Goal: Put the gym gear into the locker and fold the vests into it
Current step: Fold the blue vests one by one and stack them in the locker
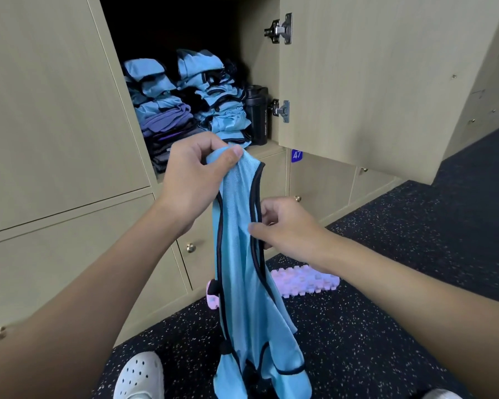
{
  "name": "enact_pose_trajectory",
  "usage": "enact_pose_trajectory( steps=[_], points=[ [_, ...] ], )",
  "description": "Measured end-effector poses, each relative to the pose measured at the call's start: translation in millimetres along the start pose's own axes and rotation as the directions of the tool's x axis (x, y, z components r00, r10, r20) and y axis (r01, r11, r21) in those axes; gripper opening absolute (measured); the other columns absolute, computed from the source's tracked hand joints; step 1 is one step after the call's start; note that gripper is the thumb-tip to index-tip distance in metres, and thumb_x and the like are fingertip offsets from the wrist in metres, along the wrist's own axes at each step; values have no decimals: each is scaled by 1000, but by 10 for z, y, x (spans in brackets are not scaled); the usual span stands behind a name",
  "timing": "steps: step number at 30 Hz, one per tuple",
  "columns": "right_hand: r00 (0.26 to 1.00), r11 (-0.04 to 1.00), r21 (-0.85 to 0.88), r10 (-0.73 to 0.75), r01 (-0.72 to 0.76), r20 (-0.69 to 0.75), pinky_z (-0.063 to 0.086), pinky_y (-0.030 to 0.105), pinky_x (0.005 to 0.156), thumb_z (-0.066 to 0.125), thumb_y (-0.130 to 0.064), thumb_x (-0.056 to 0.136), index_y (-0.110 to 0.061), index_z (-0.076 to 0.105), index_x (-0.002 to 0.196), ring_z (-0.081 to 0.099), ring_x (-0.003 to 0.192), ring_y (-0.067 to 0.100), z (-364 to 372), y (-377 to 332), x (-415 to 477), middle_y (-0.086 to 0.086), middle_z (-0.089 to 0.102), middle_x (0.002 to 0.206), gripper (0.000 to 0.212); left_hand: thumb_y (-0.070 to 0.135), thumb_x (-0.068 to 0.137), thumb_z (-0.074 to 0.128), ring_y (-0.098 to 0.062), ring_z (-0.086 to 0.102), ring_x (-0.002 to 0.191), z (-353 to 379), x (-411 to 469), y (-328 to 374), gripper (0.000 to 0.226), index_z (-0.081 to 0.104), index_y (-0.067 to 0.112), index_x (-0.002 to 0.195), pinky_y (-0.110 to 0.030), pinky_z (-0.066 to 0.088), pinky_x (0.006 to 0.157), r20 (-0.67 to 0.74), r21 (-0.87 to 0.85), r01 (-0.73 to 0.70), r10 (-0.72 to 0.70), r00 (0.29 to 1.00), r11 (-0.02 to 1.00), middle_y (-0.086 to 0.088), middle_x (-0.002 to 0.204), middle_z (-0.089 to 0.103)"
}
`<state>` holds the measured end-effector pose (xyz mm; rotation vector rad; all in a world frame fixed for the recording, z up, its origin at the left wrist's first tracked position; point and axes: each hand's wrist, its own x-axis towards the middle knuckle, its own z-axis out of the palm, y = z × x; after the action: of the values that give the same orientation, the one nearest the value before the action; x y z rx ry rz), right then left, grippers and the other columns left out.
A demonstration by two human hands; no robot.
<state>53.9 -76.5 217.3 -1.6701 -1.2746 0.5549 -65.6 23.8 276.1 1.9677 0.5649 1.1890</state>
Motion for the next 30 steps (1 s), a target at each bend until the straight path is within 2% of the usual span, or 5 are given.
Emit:
enact_pose_trajectory(
  steps=[7,11,15,20,30],
  points=[
    [996,999,39,-34,38,-80,33,29,63,52,-14,87,-1,59,90,42,67,13,-57,-96,7,7,52,77,15,40,97,60,0,63,102,-59,32,16,19,70,25,92,-31,50,96,46,50,138,-140,989,989,11,107,71],
    [989,991,57,-113,119,-93,43,34,68,51,-17,100,-12,67,95,55,68,17,-70,-108,18,4,64,77,17,59,67,73,9,64,91,-100,-42,146,42,77,24,91,-5,44,79,285,183,66,-117,951,981,13,97,74],
    [990,991,60,-115,120,-81,38,25,67,58,-21,99,-20,64,101,50,66,6,-115,-123,14,-6,59,72,7,26,77,84,0,49,50,-173,-46,158,15,76,15,70,-10,39,50,402,272,15,-128,907,962,9,56,65],
    [996,997,4,-72,71,60,48,29,86,67,-19,93,-19,55,116,58,73,6,-135,-101,-53,-12,61,71,26,37,84,75,-4,61,74,-305,-32,33,18,69,24,73,-27,48,72,472,459,-111,-136,871,881,9,79,68],
    [989,989,14,-147,147,-16,51,32,78,65,-15,93,-18,65,92,61,71,11,-195,-173,-74,0,68,79,4,34,84,76,-14,46,48,-263,-129,181,28,70,21,60,-28,35,48,490,429,-48,-188,851,902,0,55,63]
  ],
)
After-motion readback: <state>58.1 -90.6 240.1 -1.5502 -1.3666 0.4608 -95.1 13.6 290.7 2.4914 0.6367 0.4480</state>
